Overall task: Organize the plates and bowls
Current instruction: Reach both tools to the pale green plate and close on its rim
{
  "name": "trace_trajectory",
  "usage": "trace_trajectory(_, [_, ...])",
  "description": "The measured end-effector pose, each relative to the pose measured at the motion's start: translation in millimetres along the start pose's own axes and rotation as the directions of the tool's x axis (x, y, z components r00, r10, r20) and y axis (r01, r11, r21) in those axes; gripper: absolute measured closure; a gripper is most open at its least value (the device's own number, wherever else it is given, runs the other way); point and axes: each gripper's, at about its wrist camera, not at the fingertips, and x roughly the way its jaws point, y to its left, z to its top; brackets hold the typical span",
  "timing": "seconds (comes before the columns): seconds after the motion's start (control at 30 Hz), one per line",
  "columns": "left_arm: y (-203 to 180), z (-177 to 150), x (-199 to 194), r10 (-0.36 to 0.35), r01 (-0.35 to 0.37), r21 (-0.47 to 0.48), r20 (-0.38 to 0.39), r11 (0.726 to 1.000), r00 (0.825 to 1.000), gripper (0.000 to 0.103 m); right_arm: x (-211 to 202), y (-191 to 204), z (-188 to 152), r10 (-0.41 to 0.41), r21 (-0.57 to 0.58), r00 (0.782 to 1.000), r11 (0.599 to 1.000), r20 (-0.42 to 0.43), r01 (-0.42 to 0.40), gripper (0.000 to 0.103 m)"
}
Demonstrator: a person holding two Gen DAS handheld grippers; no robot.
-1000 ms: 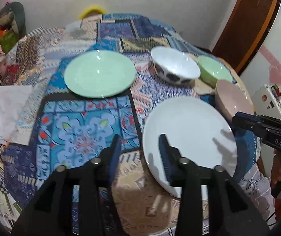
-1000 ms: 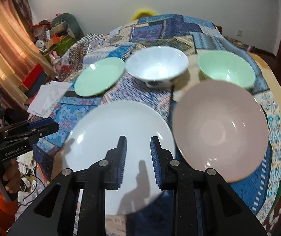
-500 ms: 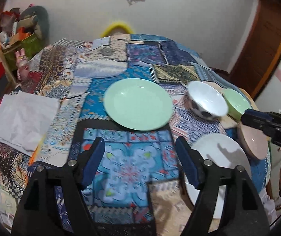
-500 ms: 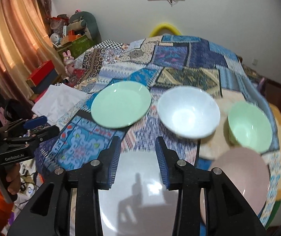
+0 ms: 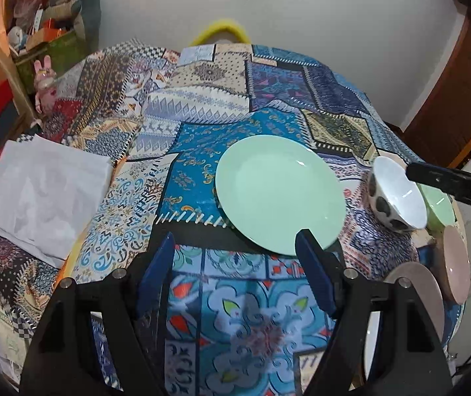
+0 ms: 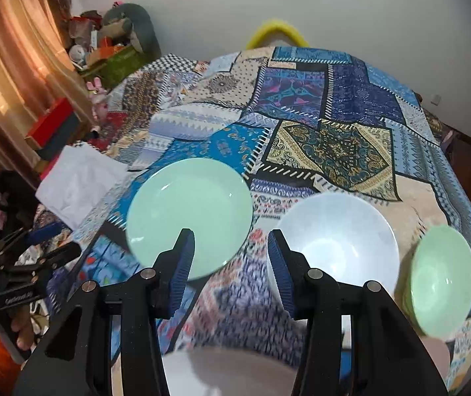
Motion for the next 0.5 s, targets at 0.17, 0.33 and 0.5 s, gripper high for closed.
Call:
trace_trajectory(0.17, [10, 11, 31, -0.026, 0.025, -0.018, -0.057, 1.000, 0.998, 0.028, 40, -4, 24, 0.028, 0.005, 0.997, 1.000, -0.077, -0.028, 0.060])
trace_trajectory(0.33, [16, 16, 59, -0.076, 0.071, -0.041, -0.113, 0.997, 0.991, 0.035, 71, -6, 39, 0.013, -0.015, 0.992, 1.000, -0.123, -0.015, 0.060])
trace_trajectory(0.5, [15, 14, 81, -0.106, 0.106, -0.007, -0.157, 0.994, 0.982, 0.055, 102, -11, 45, -0.011, 0.007, 0.982, 1.000, -0.190, 0.012, 0.060])
